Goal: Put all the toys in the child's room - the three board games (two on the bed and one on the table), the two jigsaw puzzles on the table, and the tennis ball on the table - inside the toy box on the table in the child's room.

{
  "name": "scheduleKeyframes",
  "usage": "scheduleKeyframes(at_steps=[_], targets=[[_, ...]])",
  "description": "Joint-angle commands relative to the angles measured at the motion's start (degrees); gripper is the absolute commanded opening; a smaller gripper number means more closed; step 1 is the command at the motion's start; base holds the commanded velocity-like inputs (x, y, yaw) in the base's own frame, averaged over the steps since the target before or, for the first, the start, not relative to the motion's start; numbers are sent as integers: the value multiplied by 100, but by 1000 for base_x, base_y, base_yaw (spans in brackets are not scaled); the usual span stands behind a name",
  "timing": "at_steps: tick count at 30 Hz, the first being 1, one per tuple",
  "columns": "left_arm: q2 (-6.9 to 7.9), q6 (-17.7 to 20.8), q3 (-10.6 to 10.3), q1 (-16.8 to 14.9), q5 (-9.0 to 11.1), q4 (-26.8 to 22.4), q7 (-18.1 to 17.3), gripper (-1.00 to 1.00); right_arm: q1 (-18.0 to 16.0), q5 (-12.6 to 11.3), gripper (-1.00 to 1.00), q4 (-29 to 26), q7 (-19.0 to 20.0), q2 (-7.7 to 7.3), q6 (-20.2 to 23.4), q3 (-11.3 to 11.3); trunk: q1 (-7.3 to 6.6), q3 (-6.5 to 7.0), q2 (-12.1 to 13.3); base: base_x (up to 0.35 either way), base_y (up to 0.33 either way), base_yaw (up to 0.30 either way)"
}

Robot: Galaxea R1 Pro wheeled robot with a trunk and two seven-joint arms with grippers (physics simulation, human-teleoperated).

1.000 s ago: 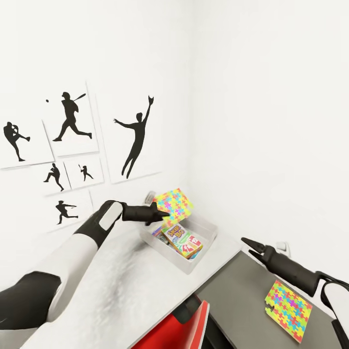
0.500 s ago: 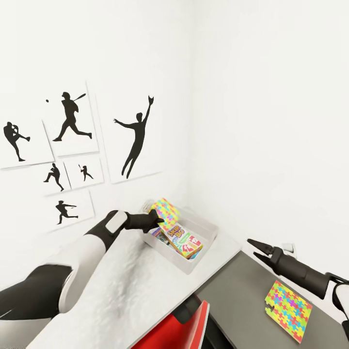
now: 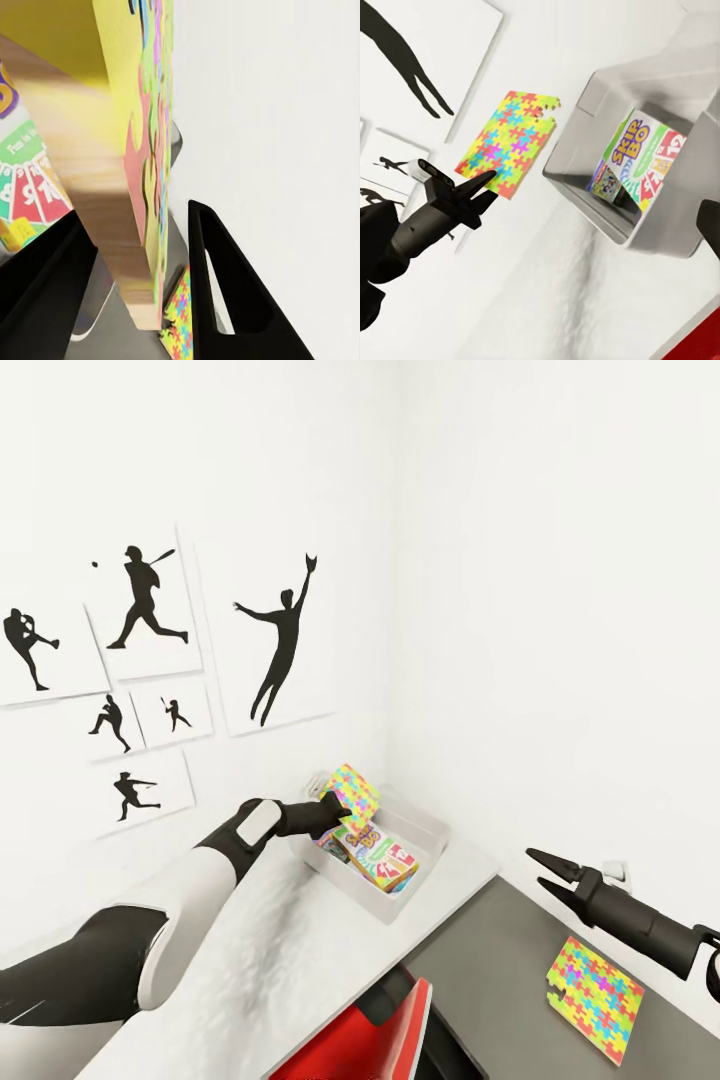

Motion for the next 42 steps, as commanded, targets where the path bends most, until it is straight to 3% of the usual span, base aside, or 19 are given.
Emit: scheduleKeyframes(at_steps=[1, 5, 12, 19, 26, 32, 42], targets=[[3, -6, -48, -2, 21, 1, -10, -100, -3, 54, 100, 2, 58, 6, 24, -6, 2, -12, -5, 0, 0, 0], [-3, 44, -42, -2, 29, -12, 98, -100, -4, 51, 100, 3, 60, 8, 24, -3, 2, -48, -5, 0, 0, 0], [179, 966, -7, -16, 55, -317, 146, -100, -4, 44, 100, 3, 58, 35, 24, 37, 2, -114, -5, 0, 0, 0], [161, 1243, 16, -19, 69, -719, 171, -100, -4, 30, 100, 3, 70, -8, 24, 35, 2, -180, -5, 0, 0, 0], [68, 1148, 31, -19, 73, -759, 167, -100, -4, 32, 100, 3, 364, -24, 24, 32, 2, -246, -5, 0, 0, 0], [-50, 598, 12, -19, 87, -755, 166, -100, -4, 40, 100, 3, 448, -40, 24, 0, 2, -303, -5, 0, 0, 0], [-142, 188, -11, -19, 79, -668, 151, -100, -4, 42, 100, 3, 456, -47, 24, -19, 2, -397, -5, 0, 0, 0]])
